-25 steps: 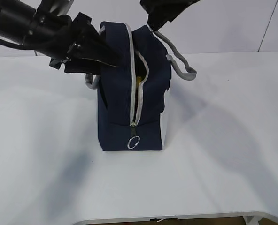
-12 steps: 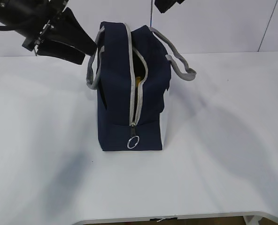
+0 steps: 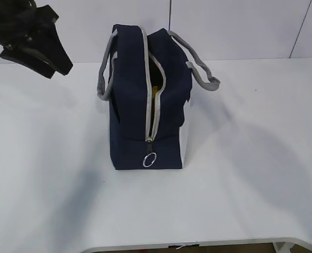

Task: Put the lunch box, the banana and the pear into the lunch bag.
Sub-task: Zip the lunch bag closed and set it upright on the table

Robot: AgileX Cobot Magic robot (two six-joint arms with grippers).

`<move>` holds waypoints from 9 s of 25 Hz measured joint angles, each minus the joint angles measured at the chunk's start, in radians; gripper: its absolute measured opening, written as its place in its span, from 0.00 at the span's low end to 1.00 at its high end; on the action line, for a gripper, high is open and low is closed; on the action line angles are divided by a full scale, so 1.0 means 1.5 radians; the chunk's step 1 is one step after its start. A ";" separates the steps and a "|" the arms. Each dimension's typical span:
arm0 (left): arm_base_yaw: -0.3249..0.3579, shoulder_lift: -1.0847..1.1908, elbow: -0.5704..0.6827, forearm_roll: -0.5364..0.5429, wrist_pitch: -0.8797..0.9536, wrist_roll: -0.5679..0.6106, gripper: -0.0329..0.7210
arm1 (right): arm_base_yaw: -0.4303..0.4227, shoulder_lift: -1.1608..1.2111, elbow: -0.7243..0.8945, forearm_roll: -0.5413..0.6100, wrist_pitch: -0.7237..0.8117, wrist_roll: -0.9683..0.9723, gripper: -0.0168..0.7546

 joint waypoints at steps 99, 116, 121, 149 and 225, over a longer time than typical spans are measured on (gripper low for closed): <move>-0.012 -0.511 0.206 0.084 0.020 -0.015 0.36 | 0.059 -0.348 1.047 0.056 -0.913 -0.191 0.52; -0.012 -0.511 0.206 0.084 0.020 -0.015 0.36 | 0.107 -0.181 1.047 -0.078 -1.097 0.083 0.52; -0.012 -0.511 0.206 0.084 0.020 -0.015 0.36 | 0.107 -0.125 1.047 -0.138 -1.159 0.137 0.52; -0.012 -0.511 0.206 0.084 0.022 -0.015 0.36 | 0.107 0.052 1.005 -0.114 -1.330 0.155 0.52; -0.012 -0.511 0.206 0.081 0.022 -0.015 0.36 | 0.107 0.108 0.961 -0.074 -1.371 0.208 0.32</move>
